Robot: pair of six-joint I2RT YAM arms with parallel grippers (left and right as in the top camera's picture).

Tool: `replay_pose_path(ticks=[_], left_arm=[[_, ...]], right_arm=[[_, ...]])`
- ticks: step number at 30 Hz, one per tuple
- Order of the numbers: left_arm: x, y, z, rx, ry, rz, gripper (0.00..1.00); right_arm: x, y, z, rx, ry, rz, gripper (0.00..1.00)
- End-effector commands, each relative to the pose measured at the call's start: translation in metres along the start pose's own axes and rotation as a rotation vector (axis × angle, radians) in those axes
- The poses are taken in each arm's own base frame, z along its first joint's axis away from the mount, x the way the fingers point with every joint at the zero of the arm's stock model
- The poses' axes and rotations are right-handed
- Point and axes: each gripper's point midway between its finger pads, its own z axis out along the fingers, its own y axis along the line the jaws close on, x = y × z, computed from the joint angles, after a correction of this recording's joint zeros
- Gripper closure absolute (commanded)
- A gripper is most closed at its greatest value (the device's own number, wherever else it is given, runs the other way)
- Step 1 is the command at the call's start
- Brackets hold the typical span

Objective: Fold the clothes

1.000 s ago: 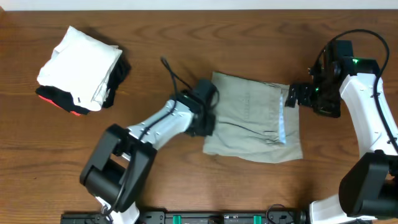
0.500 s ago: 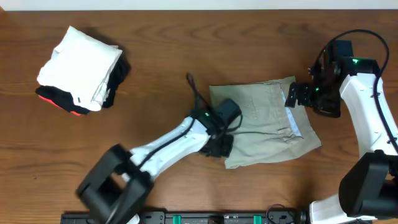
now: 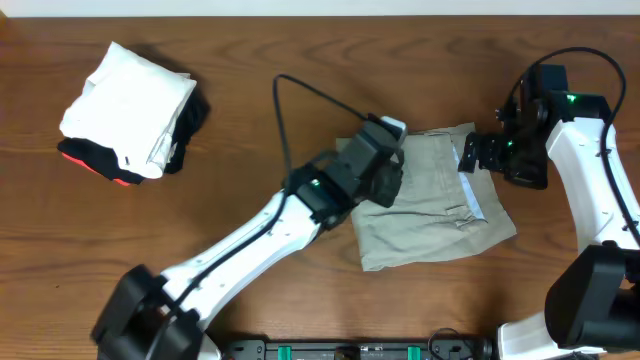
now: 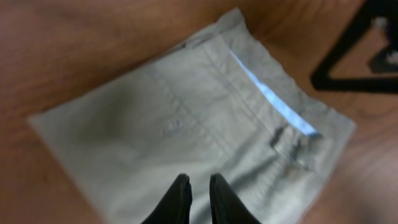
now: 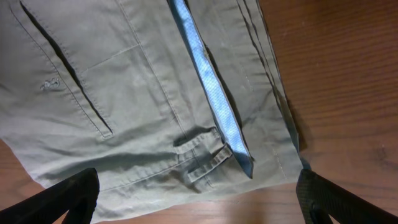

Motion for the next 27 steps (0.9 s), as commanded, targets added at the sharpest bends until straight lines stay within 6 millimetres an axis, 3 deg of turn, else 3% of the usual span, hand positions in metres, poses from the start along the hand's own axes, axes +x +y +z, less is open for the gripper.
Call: replay_pose_path(ticks=[1, 9, 13, 17, 21, 27], left_arm=[[-0.001, 0.017, 0.026, -0.05, -0.006, 0.052, 0.85], [0.008, 0.069, 0.077, -0.117, 0.012, -0.013, 0.86], [0.029, 0.098, 0.098, -0.162, 0.07, -0.049, 0.86], [0.051, 0.107, 0.113, -0.136, 0.142, -0.073, 0.87], [0.064, 0.113, 0.117, -0.158, 0.184, -0.074, 0.87], [0.08, 0.157, 0.106, -0.361, 0.224, -0.143, 0.91]], right_arm=[[0.001, -0.003, 0.002, 0.011, 0.007, 0.013, 0.01], [0.001, -0.003, 0.002, 0.011, 0.007, 0.013, 0.01], [0.001, -0.003, 0.002, 0.011, 0.007, 0.013, 0.01], [0.001, -0.003, 0.002, 0.011, 0.007, 0.013, 0.01], [0.001, -0.003, 0.002, 0.011, 0.007, 0.013, 0.01], [0.001, -0.003, 0.002, 0.011, 0.007, 0.013, 0.01]])
